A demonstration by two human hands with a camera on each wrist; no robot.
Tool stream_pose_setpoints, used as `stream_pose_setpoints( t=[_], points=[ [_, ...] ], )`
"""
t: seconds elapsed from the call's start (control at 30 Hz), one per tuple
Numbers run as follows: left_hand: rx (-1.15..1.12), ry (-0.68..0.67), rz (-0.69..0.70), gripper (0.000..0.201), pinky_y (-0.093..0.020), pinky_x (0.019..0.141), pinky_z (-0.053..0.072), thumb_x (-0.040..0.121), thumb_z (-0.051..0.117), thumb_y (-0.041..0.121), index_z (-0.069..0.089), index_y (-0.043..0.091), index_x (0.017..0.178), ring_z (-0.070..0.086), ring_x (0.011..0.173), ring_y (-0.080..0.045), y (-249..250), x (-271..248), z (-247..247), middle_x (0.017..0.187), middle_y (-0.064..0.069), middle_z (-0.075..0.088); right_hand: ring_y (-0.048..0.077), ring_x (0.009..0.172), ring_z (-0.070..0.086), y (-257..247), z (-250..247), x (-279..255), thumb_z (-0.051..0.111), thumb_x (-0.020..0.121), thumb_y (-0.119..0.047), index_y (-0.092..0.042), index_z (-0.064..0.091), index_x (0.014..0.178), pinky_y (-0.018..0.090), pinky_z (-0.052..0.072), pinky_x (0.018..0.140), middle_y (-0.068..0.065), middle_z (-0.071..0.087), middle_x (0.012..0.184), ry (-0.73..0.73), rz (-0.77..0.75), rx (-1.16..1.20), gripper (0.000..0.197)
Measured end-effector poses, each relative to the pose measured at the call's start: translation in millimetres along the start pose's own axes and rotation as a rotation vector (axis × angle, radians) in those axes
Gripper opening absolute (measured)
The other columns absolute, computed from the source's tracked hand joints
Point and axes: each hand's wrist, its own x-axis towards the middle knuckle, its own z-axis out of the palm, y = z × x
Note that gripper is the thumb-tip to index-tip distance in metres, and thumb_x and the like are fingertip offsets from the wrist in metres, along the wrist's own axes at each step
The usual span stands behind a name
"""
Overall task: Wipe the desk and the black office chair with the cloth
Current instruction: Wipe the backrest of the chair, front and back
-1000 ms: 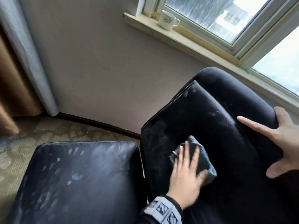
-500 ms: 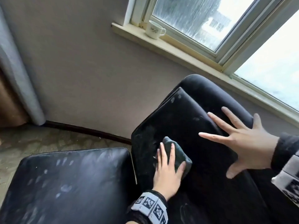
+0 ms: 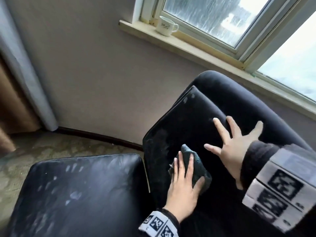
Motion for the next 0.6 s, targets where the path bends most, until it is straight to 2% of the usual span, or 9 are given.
stream_pose_setpoints(
  t=[0.07, 0.13, 0.2, 0.23, 0.27, 0.33, 0.4, 0.53, 0.6],
  points=[
    [0.056, 0.011, -0.019, 0.069, -0.034, 0.12, -0.003, 0.061, -0.018, 0.081, -0.047, 0.053, 0.118, -0.036, 0.136, -0.011, -16, 6, -1, 0.137, 0.011, -0.05, 0.043, 0.135, -0.03, -20, 14, -13, 0.056, 0.089, -0.041, -0.039, -0.01, 0.147, 0.075, 0.006, 0.101, 0.014, -0.037, 0.147, 0.013, 0.016, -0.027, 0.088],
    [0.0, -0.007, -0.098, 0.076, -0.036, 0.12, 0.007, 0.057, -0.017, 0.086, -0.042, 0.053, 0.121, -0.033, 0.136, -0.011, -28, 7, -6, 0.139, 0.012, -0.046, 0.045, 0.137, -0.024, -41, 39, -31, 0.07, 0.078, -0.037, -0.037, 0.006, 0.148, 0.077, 0.006, 0.097, 0.019, -0.026, 0.151, 0.16, 0.015, 0.114, 0.095],
    [-0.061, -0.013, -0.149, 0.086, -0.035, 0.118, 0.01, 0.049, -0.017, 0.091, -0.036, 0.052, 0.124, -0.025, 0.141, -0.013, -37, 10, -12, 0.14, 0.014, -0.042, 0.046, 0.14, 0.009, -40, 74, -49, 0.094, 0.035, -0.027, -0.029, 0.044, 0.138, 0.075, 0.006, 0.097, 0.022, 0.013, 0.154, 0.355, 0.058, 0.297, 0.115],
    [-0.077, -0.018, -0.159, 0.086, -0.034, 0.117, 0.011, 0.052, -0.013, 0.09, -0.034, 0.05, 0.125, -0.022, 0.143, -0.015, -40, 11, -14, 0.141, 0.014, -0.041, 0.046, 0.137, 0.023, -33, 94, -55, 0.096, 0.015, -0.018, -0.022, 0.053, 0.131, 0.072, 0.006, 0.101, 0.021, 0.028, 0.15, 0.454, 0.049, 0.36, 0.124],
    [-0.09, -0.022, -0.163, 0.084, -0.034, 0.117, 0.01, 0.057, -0.008, 0.086, -0.033, 0.048, 0.127, -0.02, 0.145, -0.017, -41, 13, -15, 0.144, 0.013, -0.039, 0.045, 0.135, 0.028, -28, 108, -56, 0.094, 0.004, -0.016, -0.019, 0.053, 0.129, 0.066, 0.004, 0.106, 0.02, 0.033, 0.148, 0.534, 0.054, 0.366, 0.131],
    [-0.109, -0.011, -0.148, 0.087, -0.036, 0.118, 0.006, 0.058, -0.006, 0.085, -0.033, 0.043, 0.129, -0.021, 0.144, -0.02, -40, 13, -10, 0.145, 0.01, -0.04, 0.044, 0.135, 0.028, -28, 122, -52, 0.094, 0.0, -0.024, -0.021, 0.047, 0.129, 0.057, 0.001, 0.111, 0.019, 0.034, 0.148, 0.569, 0.054, 0.403, 0.137],
    [-0.105, -0.007, -0.096, 0.091, -0.038, 0.118, -0.002, 0.052, -0.017, 0.09, -0.036, 0.043, 0.128, -0.026, 0.142, -0.023, -33, 5, 1, 0.139, 0.008, -0.045, 0.047, 0.135, 0.026, -34, 123, -52, 0.094, 0.003, -0.03, -0.02, 0.054, 0.128, 0.061, 0.007, 0.109, 0.021, 0.033, 0.147, 0.594, 0.05, 0.461, 0.132],
    [-0.019, -0.08, 0.113, 0.067, -0.03, 0.114, -0.022, 0.066, -0.016, 0.079, -0.045, 0.055, 0.12, -0.044, 0.132, -0.011, -15, -36, 23, 0.135, 0.014, -0.055, 0.05, 0.136, 0.022, -46, 119, -56, 0.094, 0.012, -0.009, -0.012, 0.064, 0.121, 0.066, 0.009, 0.105, 0.024, 0.031, 0.147, 0.618, 0.109, 0.491, 0.113],
    [-0.006, -0.1, 0.136, 0.064, -0.027, 0.113, -0.023, 0.063, -0.017, 0.08, -0.047, 0.059, 0.116, -0.046, 0.129, -0.006, -17, -52, 30, 0.133, 0.019, -0.055, 0.049, 0.136, 0.021, -46, 121, -59, 0.091, 0.018, -0.003, -0.011, 0.064, 0.121, 0.063, 0.008, 0.106, 0.023, 0.031, 0.148, 0.657, 0.145, 0.49, 0.107]
  ],
)
